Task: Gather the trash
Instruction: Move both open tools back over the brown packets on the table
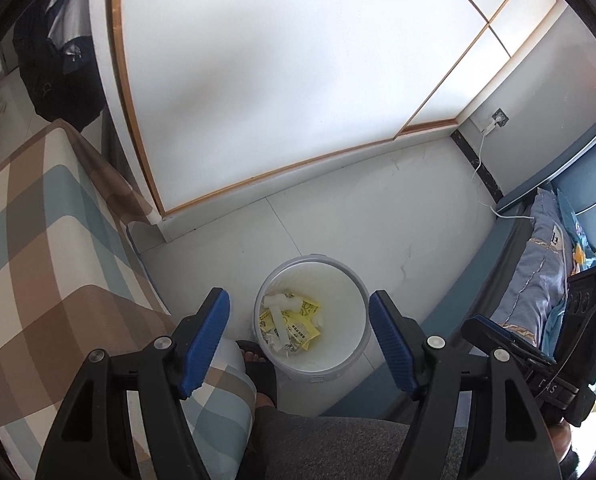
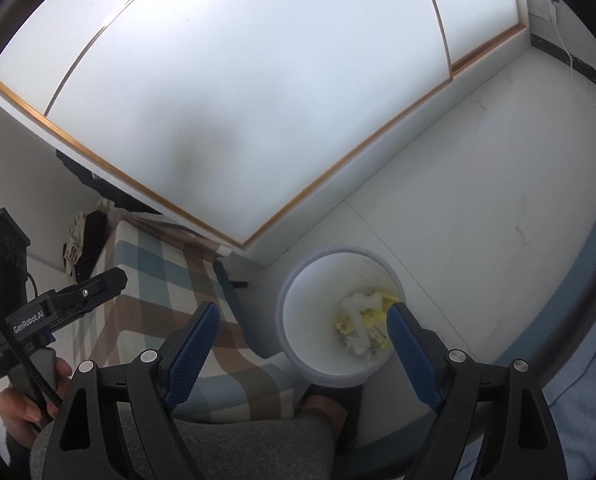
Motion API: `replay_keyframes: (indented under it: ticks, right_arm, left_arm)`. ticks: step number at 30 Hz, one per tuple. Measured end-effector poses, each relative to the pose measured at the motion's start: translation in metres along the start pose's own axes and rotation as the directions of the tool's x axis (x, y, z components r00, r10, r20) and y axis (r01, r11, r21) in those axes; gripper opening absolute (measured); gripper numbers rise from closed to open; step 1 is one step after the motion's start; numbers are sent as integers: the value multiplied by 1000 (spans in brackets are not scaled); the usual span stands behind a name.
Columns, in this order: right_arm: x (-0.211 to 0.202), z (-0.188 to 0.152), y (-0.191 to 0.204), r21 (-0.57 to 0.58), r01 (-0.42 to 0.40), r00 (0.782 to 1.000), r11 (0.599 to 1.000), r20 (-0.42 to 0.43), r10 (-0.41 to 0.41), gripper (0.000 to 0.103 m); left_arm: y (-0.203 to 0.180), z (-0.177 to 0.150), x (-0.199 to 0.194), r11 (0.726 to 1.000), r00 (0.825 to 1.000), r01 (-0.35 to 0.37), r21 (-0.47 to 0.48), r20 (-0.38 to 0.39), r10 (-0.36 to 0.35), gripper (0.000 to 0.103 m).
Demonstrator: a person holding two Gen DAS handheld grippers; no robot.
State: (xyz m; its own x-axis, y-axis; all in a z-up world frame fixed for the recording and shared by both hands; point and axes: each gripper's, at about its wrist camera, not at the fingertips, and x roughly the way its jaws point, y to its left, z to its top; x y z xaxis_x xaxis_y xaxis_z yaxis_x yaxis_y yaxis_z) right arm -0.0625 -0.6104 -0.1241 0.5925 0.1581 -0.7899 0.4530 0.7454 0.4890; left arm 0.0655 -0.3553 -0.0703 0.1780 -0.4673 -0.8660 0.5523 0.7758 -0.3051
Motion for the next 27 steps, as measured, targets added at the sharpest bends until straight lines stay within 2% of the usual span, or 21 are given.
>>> replay_keyframes:
  ticks: [7,10,17,27]
  right_arm:
    - [-27,3,50,-83,-23,998,996,63,28,86]
    - [-39,3,75,-127,-39,995,991,88,50,86]
    - [-57,-4,151,-241,-90,986,966,118,122,86]
    - [-54,-33,257,-390,-167,972,906,90,218,89]
  left_arm:
    - [23,-7,-46,999,995,2,-34,99,1,69]
    - [39,-12,-69,998,988,-18,-52,154,26,69]
    - [85,-25,-123,991,960,-52,-124,268,84,69]
    - [156,-52,-189,960,912,-136,-245,347,218,69]
